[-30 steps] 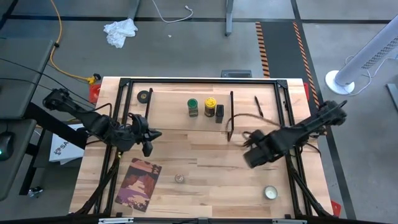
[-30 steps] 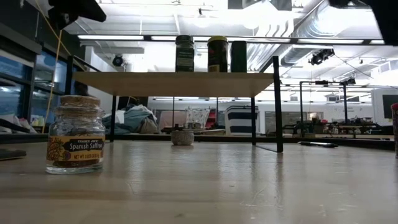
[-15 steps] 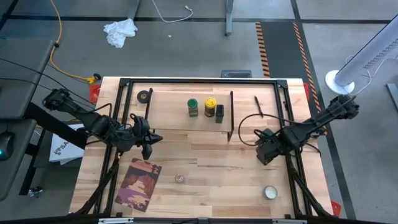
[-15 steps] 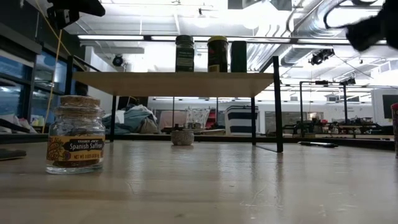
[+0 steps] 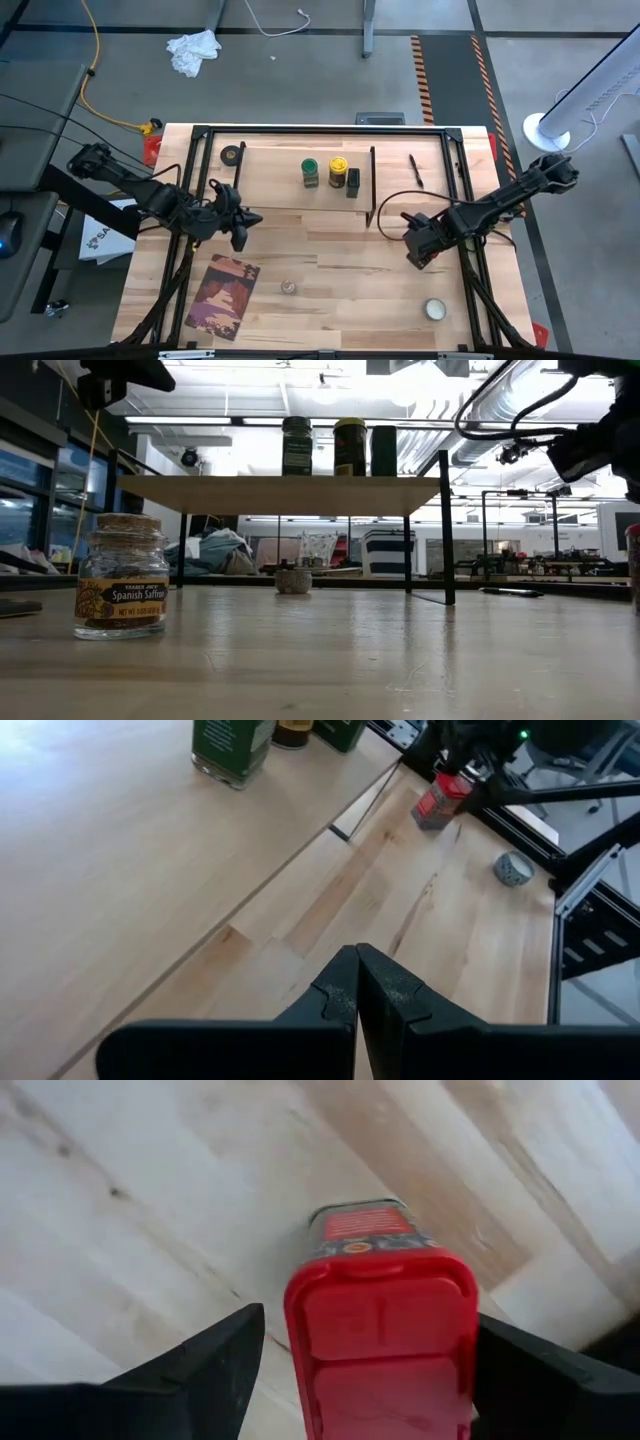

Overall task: Shelf spices
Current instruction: Put the red seasoning can on the shelf

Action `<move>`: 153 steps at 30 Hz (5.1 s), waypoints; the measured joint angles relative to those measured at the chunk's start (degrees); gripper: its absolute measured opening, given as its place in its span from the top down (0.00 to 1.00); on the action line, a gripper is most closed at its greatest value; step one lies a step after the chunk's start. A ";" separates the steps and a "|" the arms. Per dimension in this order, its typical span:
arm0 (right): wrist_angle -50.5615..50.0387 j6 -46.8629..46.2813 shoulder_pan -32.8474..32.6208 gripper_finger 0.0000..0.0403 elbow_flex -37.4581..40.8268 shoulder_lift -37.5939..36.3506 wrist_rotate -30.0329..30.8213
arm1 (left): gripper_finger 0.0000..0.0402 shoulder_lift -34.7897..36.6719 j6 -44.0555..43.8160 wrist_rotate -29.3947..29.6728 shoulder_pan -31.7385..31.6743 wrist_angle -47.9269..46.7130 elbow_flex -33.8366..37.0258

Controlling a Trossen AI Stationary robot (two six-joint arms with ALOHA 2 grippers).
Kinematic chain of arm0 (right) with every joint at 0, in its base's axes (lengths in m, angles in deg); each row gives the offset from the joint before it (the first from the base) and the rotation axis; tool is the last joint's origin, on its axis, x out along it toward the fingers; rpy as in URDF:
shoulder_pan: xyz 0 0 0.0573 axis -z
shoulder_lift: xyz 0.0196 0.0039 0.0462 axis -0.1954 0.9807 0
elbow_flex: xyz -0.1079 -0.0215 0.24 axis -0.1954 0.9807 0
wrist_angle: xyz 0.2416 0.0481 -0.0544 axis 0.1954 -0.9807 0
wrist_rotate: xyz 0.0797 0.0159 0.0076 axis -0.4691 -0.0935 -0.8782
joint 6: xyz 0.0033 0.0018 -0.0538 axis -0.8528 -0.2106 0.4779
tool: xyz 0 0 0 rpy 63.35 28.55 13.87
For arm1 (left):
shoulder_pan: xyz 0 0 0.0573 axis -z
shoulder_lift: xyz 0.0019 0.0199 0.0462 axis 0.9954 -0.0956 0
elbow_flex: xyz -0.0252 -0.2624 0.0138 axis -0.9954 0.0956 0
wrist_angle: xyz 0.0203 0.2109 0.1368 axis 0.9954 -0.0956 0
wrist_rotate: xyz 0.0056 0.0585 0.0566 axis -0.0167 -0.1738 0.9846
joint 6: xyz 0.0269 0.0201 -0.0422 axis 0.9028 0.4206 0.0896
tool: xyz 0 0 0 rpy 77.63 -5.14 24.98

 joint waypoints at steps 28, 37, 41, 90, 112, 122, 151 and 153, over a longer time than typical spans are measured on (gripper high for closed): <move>-4.64 43.76 19.23 0.50 -70.10 29.01 15.75 | 1.00 -0.02 0.49 0.04 -1.51 -10.51 -0.02; -21.41 55.40 22.84 0.47 -85.37 45.38 13.52 | 1.00 -0.01 0.46 -1.05 -1.49 -10.40 -0.03; -20.95 57.17 24.06 0.46 -85.85 46.88 9.97 | 1.00 0.00 0.08 -0.98 -1.49 -10.35 -0.04; -24.39 46.07 19.33 0.99 -77.03 42.76 19.17 | 1.00 0.02 2.03 4.31 -1.42 -8.62 -0.07; 0.50 42.00 19.48 1.00 -74.60 42.80 19.68 | 1.00 0.02 4.59 7.43 -1.49 -8.61 -0.07; -1.50 39.14 19.14 1.00 -73.21 45.10 22.13 | 1.00 0.00 3.17 11.27 -1.49 -7.84 -0.07; 18.92 40.63 20.01 1.00 -73.28 47.74 21.09 | 1.00 -8.11 0.80 16.57 -6.57 -9.45 -0.04; 17.49 41.59 19.36 1.00 -73.28 45.77 22.09 | 1.00 -8.00 2.78 16.64 -7.98 -7.66 -0.04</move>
